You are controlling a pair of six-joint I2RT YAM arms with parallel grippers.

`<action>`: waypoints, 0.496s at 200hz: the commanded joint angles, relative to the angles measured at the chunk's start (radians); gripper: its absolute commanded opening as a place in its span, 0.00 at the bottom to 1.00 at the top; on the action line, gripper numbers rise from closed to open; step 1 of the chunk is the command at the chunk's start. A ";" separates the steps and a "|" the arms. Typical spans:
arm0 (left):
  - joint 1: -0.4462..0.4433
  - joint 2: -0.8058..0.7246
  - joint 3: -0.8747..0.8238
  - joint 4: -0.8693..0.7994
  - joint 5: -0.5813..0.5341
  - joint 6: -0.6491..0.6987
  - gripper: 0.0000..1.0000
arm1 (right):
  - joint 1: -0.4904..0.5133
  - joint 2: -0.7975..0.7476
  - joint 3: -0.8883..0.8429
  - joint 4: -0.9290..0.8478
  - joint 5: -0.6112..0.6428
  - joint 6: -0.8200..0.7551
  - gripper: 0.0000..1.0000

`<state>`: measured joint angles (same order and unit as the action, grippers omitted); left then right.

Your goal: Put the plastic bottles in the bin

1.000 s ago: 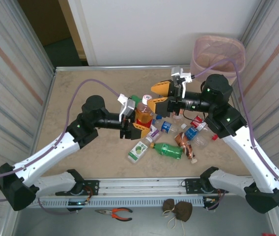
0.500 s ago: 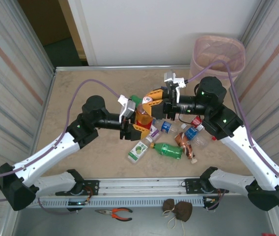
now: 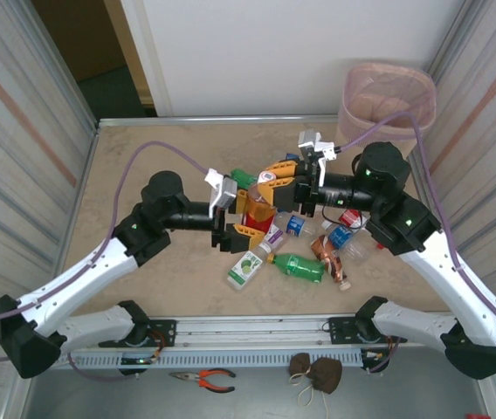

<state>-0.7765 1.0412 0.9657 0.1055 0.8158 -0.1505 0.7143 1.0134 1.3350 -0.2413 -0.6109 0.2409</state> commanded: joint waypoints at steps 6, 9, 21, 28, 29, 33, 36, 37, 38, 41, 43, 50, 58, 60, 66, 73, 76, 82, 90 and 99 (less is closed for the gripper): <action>-0.003 -0.070 -0.026 0.005 -0.080 0.030 0.83 | -0.006 -0.045 0.030 -0.081 0.174 -0.058 0.21; -0.003 -0.073 -0.029 0.004 -0.086 0.031 0.83 | -0.009 -0.045 0.033 -0.087 0.185 -0.059 0.21; -0.003 -0.088 -0.033 -0.007 -0.107 0.035 0.83 | -0.039 -0.041 0.050 -0.119 0.236 -0.058 0.22; -0.003 -0.095 -0.032 -0.017 -0.121 0.037 0.83 | -0.072 -0.038 0.059 -0.133 0.251 -0.053 0.22; -0.003 -0.096 -0.033 -0.019 -0.123 0.038 0.83 | -0.077 -0.037 0.060 -0.135 0.252 -0.053 0.22; -0.003 -0.098 -0.033 -0.024 -0.130 0.039 0.83 | -0.096 -0.035 0.062 -0.141 0.255 -0.048 0.22; -0.003 -0.102 -0.033 -0.027 -0.134 0.040 0.83 | -0.114 -0.034 0.065 -0.143 0.256 -0.043 0.22; -0.003 -0.102 -0.032 -0.028 -0.135 0.041 0.83 | -0.121 -0.033 0.065 -0.144 0.256 -0.041 0.22; -0.003 -0.103 -0.033 -0.029 -0.136 0.041 0.83 | -0.127 -0.033 0.065 -0.145 0.256 -0.039 0.22; -0.003 -0.106 -0.034 -0.031 -0.140 0.043 0.83 | -0.146 -0.032 0.067 -0.148 0.257 -0.035 0.22; -0.003 -0.108 -0.035 -0.034 -0.143 0.045 0.83 | -0.156 -0.031 0.068 -0.149 0.255 -0.032 0.22; -0.003 -0.113 -0.035 -0.040 -0.151 0.050 0.83 | -0.208 -0.030 0.068 -0.151 0.251 -0.020 0.22; -0.001 -0.118 -0.036 -0.047 -0.162 0.054 0.83 | -0.267 -0.030 0.073 -0.151 0.242 -0.002 0.22; -0.001 -0.119 -0.035 -0.049 -0.163 0.055 0.83 | -0.283 -0.030 0.073 -0.151 0.240 0.002 0.22; -0.001 -0.121 -0.035 -0.054 -0.168 0.059 0.83 | -0.333 0.001 0.076 -0.150 0.233 0.016 0.22; 0.000 -0.122 -0.035 -0.059 -0.171 0.060 0.83 | -0.386 0.013 0.086 -0.151 0.225 0.030 0.22; 0.000 -0.123 -0.035 -0.061 -0.171 0.061 0.83 | -0.409 0.019 0.093 -0.153 0.222 0.035 0.22; 0.000 -0.122 -0.033 -0.064 -0.172 0.062 0.83 | -0.451 0.031 0.102 -0.150 0.219 0.043 0.22; 0.000 -0.121 -0.033 -0.067 -0.174 0.065 0.83 | -0.504 0.049 0.118 -0.151 0.229 0.060 0.23; 0.000 -0.121 -0.033 -0.070 -0.177 0.066 0.83 | -0.560 0.075 0.140 -0.151 0.250 0.085 0.23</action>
<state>-0.7765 0.9379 0.9382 0.0551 0.6651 -0.1139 0.2684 1.0424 1.4128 -0.3851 -0.3996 0.2562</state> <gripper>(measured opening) 0.831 0.311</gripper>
